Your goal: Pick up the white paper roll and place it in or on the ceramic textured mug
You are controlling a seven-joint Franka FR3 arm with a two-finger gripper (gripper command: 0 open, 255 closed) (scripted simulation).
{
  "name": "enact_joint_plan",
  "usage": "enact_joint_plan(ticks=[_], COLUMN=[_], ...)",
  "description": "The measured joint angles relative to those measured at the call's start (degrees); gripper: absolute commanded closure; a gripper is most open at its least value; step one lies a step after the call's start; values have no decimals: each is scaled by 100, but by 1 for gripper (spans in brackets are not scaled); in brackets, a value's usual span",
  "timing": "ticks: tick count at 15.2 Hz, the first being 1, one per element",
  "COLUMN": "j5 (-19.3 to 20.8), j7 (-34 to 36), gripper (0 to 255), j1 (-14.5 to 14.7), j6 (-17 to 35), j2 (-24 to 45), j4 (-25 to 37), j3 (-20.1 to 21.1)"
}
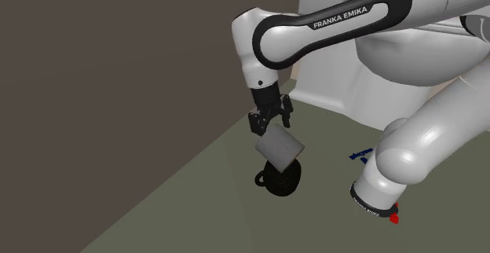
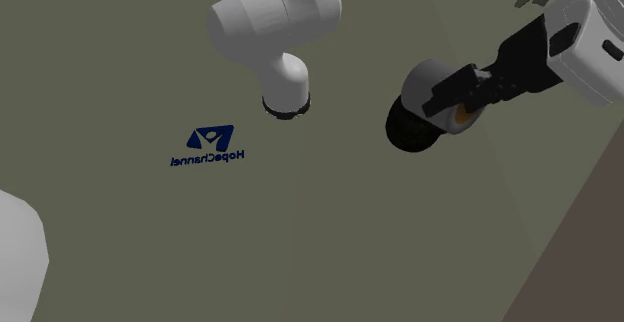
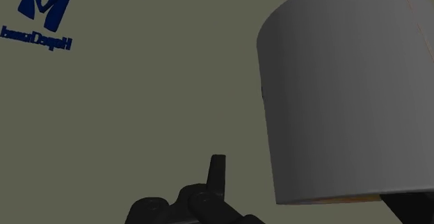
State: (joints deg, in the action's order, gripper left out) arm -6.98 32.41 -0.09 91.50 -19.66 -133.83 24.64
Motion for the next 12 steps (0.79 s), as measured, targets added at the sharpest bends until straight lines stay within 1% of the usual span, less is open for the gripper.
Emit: enact_joint_plan(ticks=[2,4,7,12], j5=[9,47,93,95], j7=[-1,23,63,72], gripper=[0,0,0,0], j1=[-6,-28,-52,-52], j6=[-81,-376,-606,-644], j2=[12,81,215,224], j4=[91,455,811,855], j3=[-8,-20,-15,-12])
